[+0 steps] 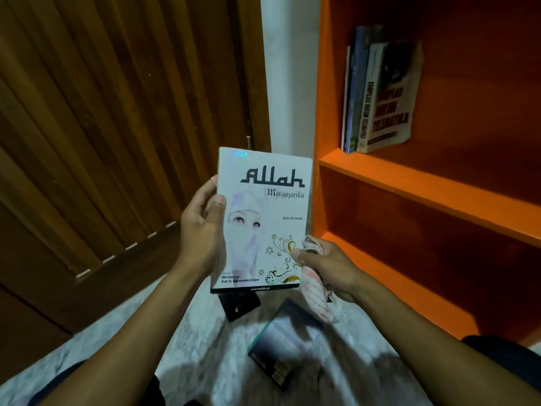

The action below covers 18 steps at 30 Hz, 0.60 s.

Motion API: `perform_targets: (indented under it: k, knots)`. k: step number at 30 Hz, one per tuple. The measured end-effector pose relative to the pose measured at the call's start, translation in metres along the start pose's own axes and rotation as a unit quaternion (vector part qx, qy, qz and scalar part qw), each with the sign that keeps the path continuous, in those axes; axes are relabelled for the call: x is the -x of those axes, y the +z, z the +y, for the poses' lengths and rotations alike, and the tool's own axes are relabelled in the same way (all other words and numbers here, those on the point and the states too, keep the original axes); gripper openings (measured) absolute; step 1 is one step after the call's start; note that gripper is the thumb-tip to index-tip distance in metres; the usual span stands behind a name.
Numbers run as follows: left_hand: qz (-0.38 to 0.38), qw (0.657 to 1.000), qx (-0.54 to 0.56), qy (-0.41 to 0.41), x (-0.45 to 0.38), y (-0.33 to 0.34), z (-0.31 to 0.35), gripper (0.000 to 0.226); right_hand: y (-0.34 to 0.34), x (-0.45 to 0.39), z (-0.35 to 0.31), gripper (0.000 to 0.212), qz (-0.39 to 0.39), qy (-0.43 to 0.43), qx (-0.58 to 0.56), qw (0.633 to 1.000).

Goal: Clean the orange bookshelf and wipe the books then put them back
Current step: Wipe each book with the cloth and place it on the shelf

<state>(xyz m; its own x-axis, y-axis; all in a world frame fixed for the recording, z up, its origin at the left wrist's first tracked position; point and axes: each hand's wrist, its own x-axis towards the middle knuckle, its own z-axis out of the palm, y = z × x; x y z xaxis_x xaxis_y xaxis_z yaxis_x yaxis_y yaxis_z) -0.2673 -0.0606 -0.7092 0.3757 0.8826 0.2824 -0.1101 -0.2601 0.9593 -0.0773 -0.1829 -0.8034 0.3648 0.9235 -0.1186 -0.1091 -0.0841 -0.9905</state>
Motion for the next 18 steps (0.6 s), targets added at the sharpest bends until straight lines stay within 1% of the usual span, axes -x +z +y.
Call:
perform_targets:
  k: [2,4,6,7,9,12,14,16,18]
  knots:
    - [-0.051,0.999,-0.004,-0.010,-0.002,0.002,0.008,0.038,-0.008,0.001,-0.005,0.038,0.014,-0.030,-0.017,0.999]
    - [-0.122,0.992,-0.025,-0.037,-0.008,-0.001,0.014,0.042,-0.014,0.004,-0.018,0.025,0.039,-0.055,-0.029,0.997]
    - [-0.196,0.976,-0.074,-0.062,-0.014,-0.004,0.018,0.045,-0.022,0.003,-0.034,0.029,0.068,-0.088,-0.022,0.994]
    - [-0.216,0.968,-0.105,-0.068,-0.016,-0.004,0.020,0.042,-0.027,0.004,-0.045,0.030,0.081,-0.097,-0.021,0.992]
    - [-0.216,0.966,-0.132,-0.061,-0.019,0.003,0.026,0.032,-0.038,0.005,-0.068,0.026,0.095,-0.107,-0.022,0.989]
    - [-0.185,0.976,-0.117,-0.018,-0.026,0.027,0.043,0.020,-0.054,0.007,-0.109,0.018,0.121,-0.134,0.026,0.983]
    - [-0.167,0.982,-0.091,0.002,-0.037,0.049,0.050,0.016,-0.068,0.005,-0.136,0.016,0.188,-0.161,0.053,0.967]
    - [-0.166,0.984,-0.066,0.010,-0.052,0.075,0.049,0.013,-0.084,0.001,-0.160,0.022,0.267,-0.195,0.062,0.942]
    - [-0.166,0.985,-0.052,0.012,-0.069,0.104,0.041,0.008,-0.098,0.000,-0.177,0.019,0.337,-0.220,0.064,0.913]
